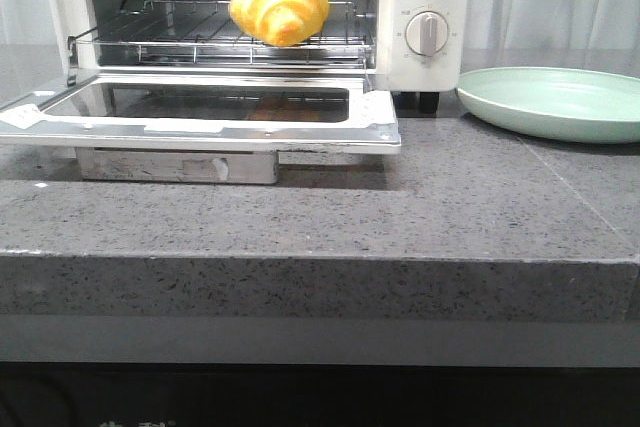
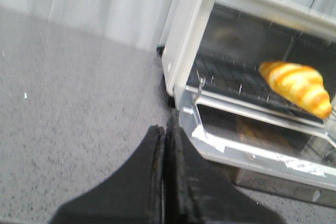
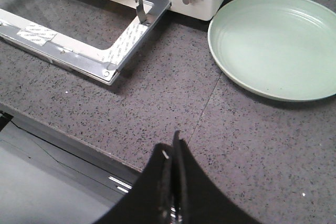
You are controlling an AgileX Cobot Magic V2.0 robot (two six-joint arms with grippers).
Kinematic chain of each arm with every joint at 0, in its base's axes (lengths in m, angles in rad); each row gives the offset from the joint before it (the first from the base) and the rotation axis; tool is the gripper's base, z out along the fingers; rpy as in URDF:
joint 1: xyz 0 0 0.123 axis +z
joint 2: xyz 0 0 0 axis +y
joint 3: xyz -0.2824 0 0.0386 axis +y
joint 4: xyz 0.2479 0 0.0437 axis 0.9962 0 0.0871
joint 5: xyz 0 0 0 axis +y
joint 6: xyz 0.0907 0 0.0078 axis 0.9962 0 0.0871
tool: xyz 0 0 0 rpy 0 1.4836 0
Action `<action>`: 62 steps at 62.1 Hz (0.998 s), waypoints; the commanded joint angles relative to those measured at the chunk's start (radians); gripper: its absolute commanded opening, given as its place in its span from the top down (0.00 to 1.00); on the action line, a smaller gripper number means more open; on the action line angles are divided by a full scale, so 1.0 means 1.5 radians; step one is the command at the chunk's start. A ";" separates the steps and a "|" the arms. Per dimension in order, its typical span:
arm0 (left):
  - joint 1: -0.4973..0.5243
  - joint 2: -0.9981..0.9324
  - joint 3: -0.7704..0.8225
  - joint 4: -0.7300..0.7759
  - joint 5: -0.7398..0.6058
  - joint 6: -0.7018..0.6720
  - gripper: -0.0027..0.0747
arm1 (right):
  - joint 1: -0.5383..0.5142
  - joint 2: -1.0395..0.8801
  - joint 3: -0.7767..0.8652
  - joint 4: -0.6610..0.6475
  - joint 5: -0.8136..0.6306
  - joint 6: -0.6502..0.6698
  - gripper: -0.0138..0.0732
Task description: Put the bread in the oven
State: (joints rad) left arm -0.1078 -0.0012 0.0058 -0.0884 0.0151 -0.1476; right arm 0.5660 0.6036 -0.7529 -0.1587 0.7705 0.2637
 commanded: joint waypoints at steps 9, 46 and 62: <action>0.019 -0.022 0.019 0.082 -0.058 0.000 0.99 | -0.003 0.000 -0.018 -0.014 -0.043 -0.006 0.92; 0.020 -0.018 0.019 0.064 -0.029 0.077 0.99 | -0.003 0.000 -0.018 -0.014 -0.043 -0.006 0.92; 0.020 -0.018 0.019 0.064 -0.060 0.078 0.99 | -0.003 0.000 -0.018 -0.014 -0.043 -0.006 0.92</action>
State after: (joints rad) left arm -0.0783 -0.0012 0.0058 0.0183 0.0422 -0.0328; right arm 0.5660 0.6036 -0.7529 -0.1587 0.7730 0.2637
